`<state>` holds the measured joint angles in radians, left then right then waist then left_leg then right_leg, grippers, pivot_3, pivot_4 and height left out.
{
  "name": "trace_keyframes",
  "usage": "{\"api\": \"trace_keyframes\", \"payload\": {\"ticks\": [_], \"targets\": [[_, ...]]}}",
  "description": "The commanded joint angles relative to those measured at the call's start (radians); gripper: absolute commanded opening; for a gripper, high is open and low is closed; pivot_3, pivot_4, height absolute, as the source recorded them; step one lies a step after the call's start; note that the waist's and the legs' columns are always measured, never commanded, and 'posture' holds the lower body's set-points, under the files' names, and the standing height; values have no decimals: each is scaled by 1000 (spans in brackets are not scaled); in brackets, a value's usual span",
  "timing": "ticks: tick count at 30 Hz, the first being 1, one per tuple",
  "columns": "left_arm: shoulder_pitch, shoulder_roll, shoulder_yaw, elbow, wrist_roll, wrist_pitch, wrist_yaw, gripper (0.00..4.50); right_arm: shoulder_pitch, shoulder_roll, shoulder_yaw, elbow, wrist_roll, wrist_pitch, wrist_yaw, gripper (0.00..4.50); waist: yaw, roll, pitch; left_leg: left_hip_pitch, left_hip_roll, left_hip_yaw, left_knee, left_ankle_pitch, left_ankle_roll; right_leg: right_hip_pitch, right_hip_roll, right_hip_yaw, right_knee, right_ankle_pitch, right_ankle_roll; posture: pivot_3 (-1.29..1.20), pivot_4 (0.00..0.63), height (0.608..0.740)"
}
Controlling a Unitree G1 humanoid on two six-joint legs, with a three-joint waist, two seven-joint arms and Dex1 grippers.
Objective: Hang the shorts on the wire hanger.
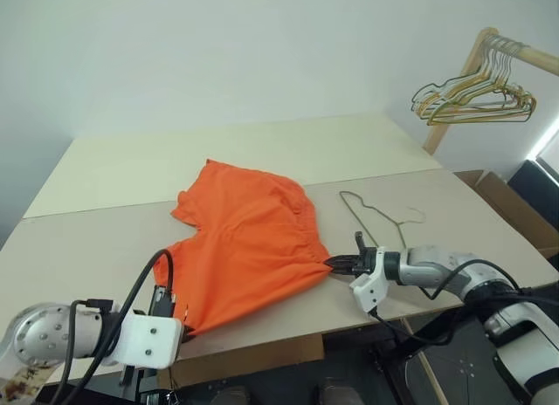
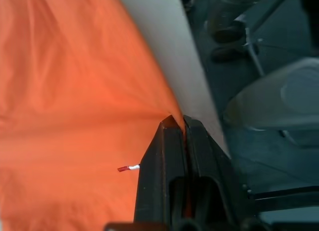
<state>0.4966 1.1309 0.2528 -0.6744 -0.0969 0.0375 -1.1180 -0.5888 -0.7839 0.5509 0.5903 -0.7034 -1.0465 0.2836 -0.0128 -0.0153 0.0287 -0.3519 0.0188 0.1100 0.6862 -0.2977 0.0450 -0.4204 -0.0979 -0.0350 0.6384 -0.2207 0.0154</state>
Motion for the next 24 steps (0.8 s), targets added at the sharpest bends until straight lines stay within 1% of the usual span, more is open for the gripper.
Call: {"api": "trace_keyframes", "payload": {"ticks": [1, 3, 5, 9, 11, 13, 14, 15, 17, 18, 20, 21, 24], "targets": [[-1, -3, 30, -37, 18, 31, -6, 224, 13, -36, -42, -43, 32, 9, 30, 317, -1, 0, 0, 0, 0, 0, 0, 0, 0, 0, 0, 0, 0, 0, 0, 55, 0, 740], [-19, -4, 21, -51, -10, 72, -12, 696, 25, -45, -41, -57, 49, 6, 59, 953, 0, 0, 0, 1, 0, 0, 0, 0, 1, 1, 0, 0, 0, 0, 0, 57, 0, 740], [-17, -6, 41, -60, -27, 86, -31, 1319, 44, -58, -49, -81, 67, 7, 78, 1652, 0, -1, -1, 1, 0, 0, 0, 0, 1, 1, 0, 0, 0, 0, 0, 61, 0, 740], [9, -13, 143, -45, -99, 61, -119, 2598, 109, -107, -77, -157, 143, 19, 134, 2998, 0, -2, -1, 1, 0, 0, 0, -1, 1, 1, 0, 0, -1, 0, 0, 73, 0, 740], [8, -21, 208, -32, -164, 62, -173, 3336, 163, -151, -95, -224, 235, 56, 200, 3773, 1, -2, -1, 0, 1, 0, 0, -1, 2, 1, 0, 0, -2, -1, 0, 80, 0, 740], [-9, -24, 260, -13, -230, 83, -215, 3935, 222, -204, -118, -308, 340, 125, 277, 4394, 6, -2, -2, 0, 1, 0, 0, -1, 2, 1, 0, 0, -3, -1, 0, 83, 0, 740], [-24, -27, 281, 0, -264, 93, -229, 4261, 254, -233, -132, -354, 402, 175, 321, 4500, 10, -3, -2, 0, 1, -1, 0, -1, 2, 2, 0, -1, -4, -1, 0, 85, 0, 740], [-57, -36, 300, 25, -309, 99, -229, 4468, 302, -274, -159, -426, 513, 279, 383, 4500, 12, -3, -2, 0, 2, -1, 0, -1, 2, 3, 0, -2, -5, -1, 0, 85, 0, 740], [-134, -66, 308, 67, -352, 100, -185, 4468, 391, -351, -213, -568, 739, 498, 497, 4500, 25, -2, -2, 0, 3, -1, 1, -2, 3, 3, 1, -2, -7, -1, 0, 83, 0, 740], [-161, -77, 306, 76, -357, 103, -168, 4468, 424, -375, -239, -622, 809, 579, 533, 4500, 25, -2, -2, 0, 4, -1, 1, -2, 4, 4, 1, -3, -7, -1, 0, 81, 0, 740], [-241, -82, 280, 109, -380, 141, -130, 4468, 474, -399, -320, -718, 947, 773, 548, 4500, 25, -2, -2, 1, 6, -1, 2, -3, 5, 6, 2, -3, -8, -1, 0, 73, 0, 740], [-297, -99, 254, 115, -397, 184, -73, 4468, 488, -394, -368, -749, 1021, 873, 539, 4500, 24, -2, -2, 1, 8, -1, 5, -3, 5, 6, 4, -4, -8, -1, 0, 65, 0, 740], [-455, -182, 164, 101, -462, 319, 107, 4468, 498, -331, -503, -799, 1183, 1117, 466, 4500, 25, -3, -2, 3, 13, -1, 9, -6, 3, 12, 8, -5, -10, 0, 1, 47, 0, 740]]}}
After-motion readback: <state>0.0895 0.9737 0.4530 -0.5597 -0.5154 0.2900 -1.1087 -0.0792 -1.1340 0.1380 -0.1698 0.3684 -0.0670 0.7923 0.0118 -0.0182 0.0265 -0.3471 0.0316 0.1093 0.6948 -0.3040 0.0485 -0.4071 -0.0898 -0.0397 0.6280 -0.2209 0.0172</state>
